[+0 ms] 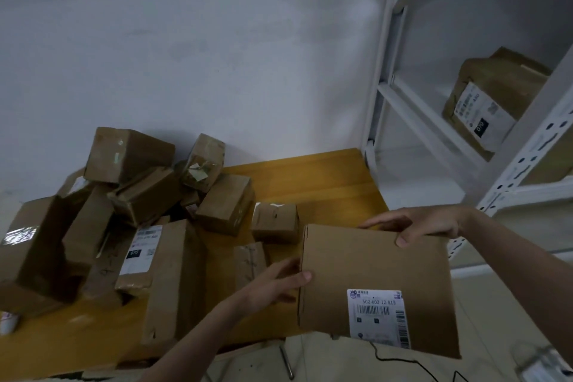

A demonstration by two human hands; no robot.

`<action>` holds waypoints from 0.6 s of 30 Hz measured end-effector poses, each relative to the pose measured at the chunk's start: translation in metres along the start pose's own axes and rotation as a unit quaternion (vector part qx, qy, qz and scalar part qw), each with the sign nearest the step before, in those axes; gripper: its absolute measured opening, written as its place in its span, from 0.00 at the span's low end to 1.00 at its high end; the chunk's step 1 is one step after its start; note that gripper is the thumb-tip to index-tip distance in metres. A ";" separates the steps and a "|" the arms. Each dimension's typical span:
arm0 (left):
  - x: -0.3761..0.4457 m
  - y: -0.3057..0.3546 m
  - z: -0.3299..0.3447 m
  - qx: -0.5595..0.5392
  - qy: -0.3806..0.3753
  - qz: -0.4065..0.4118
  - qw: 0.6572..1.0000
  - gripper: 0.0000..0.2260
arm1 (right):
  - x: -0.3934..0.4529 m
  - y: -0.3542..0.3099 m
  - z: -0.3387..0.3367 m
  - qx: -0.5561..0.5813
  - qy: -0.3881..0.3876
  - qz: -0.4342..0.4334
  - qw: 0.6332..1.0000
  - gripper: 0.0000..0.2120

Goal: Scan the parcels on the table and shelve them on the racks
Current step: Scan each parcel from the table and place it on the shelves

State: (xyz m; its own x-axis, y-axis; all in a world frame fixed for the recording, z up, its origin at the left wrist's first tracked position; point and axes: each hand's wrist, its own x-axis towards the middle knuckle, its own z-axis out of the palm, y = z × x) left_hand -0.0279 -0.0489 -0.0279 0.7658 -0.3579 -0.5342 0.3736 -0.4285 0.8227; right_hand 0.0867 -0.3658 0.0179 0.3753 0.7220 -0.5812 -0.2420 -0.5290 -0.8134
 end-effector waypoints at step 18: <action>0.029 -0.029 -0.114 -0.152 0.189 0.018 0.970 0.23 | 0.123 0.094 0.054 0.164 0.349 0.210 0.898 0.15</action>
State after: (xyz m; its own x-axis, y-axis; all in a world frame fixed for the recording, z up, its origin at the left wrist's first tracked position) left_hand 0.0431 0.0475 -0.0446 0.8970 -0.0143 -0.4418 0.4359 -0.1370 0.8895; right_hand 0.0620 -0.3032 -0.1312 0.6313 -0.0268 -0.7751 -0.7011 -0.4469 -0.5556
